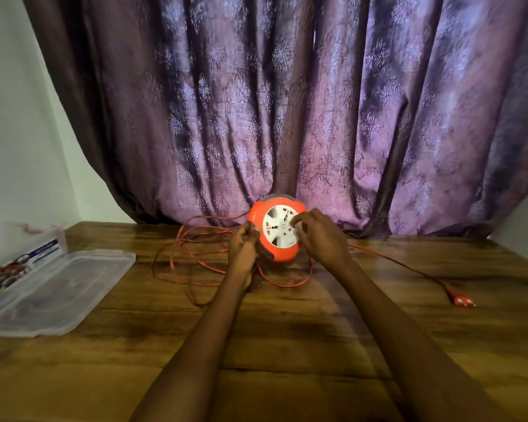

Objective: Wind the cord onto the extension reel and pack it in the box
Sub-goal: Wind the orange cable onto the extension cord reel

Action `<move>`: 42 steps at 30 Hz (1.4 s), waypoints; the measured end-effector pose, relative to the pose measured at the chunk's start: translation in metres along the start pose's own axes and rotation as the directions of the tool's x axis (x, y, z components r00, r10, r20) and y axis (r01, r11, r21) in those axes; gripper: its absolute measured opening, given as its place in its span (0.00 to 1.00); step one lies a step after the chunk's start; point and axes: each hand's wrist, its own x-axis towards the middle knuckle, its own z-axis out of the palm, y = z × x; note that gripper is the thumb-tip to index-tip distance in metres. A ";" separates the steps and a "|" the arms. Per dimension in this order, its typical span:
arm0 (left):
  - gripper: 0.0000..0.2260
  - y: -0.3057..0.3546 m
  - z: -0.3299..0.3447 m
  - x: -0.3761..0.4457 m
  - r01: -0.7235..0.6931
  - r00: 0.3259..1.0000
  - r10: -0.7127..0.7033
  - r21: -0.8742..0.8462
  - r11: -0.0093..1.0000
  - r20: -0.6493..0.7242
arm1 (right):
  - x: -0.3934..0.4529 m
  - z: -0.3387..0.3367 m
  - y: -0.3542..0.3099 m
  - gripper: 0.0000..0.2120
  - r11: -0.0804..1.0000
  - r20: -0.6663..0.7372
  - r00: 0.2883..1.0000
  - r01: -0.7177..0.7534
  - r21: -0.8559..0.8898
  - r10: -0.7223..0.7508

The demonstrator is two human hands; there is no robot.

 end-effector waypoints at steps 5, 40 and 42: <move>0.08 0.005 -0.012 0.008 0.121 0.992 -0.121 -0.032 0.992 0.021 | 0.005 -0.011 0.006 0.18 0.842 0.157 0.884 0.467 -0.269 -0.440; 0.08 0.014 -0.012 0.002 0.057 0.998 -0.057 -0.056 0.997 0.018 | 0.009 -0.010 0.001 0.20 0.868 0.139 0.893 0.449 -0.213 -0.428; 0.05 0.016 -0.013 0.002 0.078 0.997 -0.077 -0.044 0.996 0.033 | 0.013 -0.019 0.001 0.19 0.749 0.217 0.805 0.594 -0.294 -0.553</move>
